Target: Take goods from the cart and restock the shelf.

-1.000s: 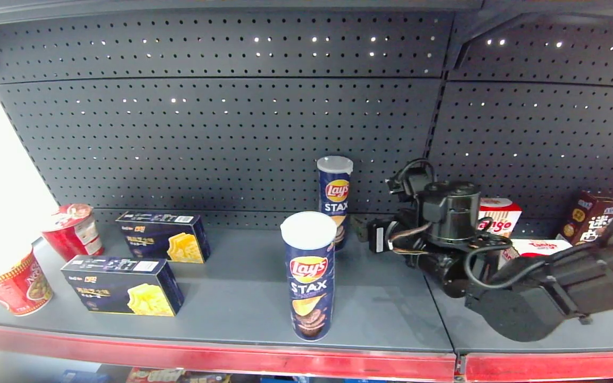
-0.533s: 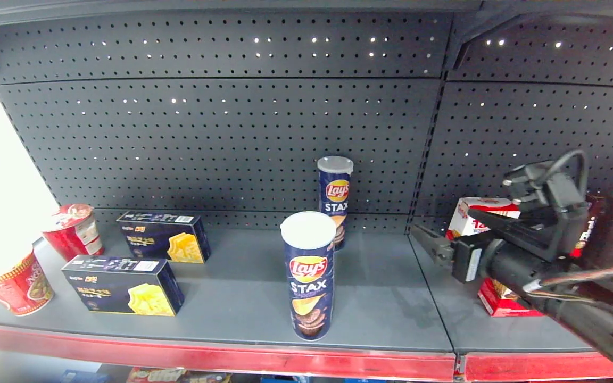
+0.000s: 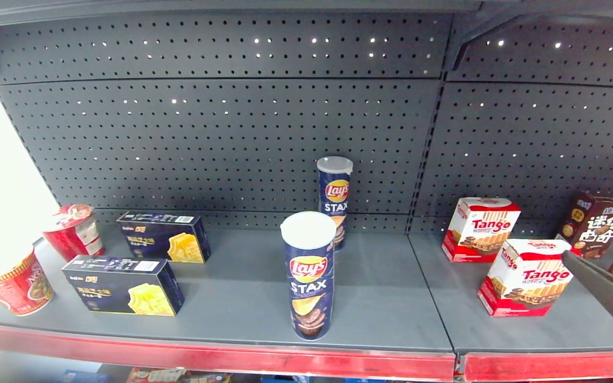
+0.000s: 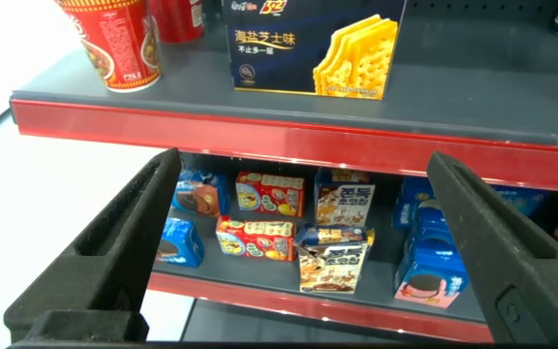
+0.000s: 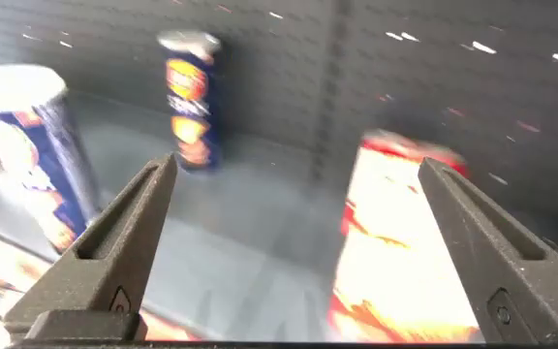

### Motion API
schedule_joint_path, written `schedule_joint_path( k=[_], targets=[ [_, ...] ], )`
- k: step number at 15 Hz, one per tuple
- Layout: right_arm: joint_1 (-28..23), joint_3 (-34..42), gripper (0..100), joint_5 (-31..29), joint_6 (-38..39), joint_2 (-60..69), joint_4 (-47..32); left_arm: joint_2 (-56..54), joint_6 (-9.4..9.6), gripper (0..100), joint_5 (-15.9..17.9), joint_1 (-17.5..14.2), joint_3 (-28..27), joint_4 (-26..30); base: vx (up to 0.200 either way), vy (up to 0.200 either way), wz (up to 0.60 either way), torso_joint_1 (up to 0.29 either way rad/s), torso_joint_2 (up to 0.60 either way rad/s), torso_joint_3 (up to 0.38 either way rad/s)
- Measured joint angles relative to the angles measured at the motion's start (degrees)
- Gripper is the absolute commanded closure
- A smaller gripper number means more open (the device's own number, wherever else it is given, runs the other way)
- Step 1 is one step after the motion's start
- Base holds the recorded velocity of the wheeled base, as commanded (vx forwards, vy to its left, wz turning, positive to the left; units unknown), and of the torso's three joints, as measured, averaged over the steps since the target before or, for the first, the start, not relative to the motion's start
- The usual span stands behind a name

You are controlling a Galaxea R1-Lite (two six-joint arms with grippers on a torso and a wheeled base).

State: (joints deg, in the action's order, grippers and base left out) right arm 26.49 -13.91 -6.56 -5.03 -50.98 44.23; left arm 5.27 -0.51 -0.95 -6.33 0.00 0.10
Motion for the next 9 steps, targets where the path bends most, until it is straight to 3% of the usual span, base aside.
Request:
schedule_joint_path(
  k=[4,9],
  targets=[
    [-16.3,10.4,0,4.7,4.5,16.0,-11.1,0.0,0.02,0,0.0,0.0,0.0,0.0,0.0,0.0,0.0,0.0,0.0,0.0],
    [-25.6,13.6,0,5.5,11.0,39.1,-39.3,0.0,0.0,0,0.0,0.0,0.0,0.0,0.0,0.0,0.0,0.0,0.0,0.0]
  ],
)
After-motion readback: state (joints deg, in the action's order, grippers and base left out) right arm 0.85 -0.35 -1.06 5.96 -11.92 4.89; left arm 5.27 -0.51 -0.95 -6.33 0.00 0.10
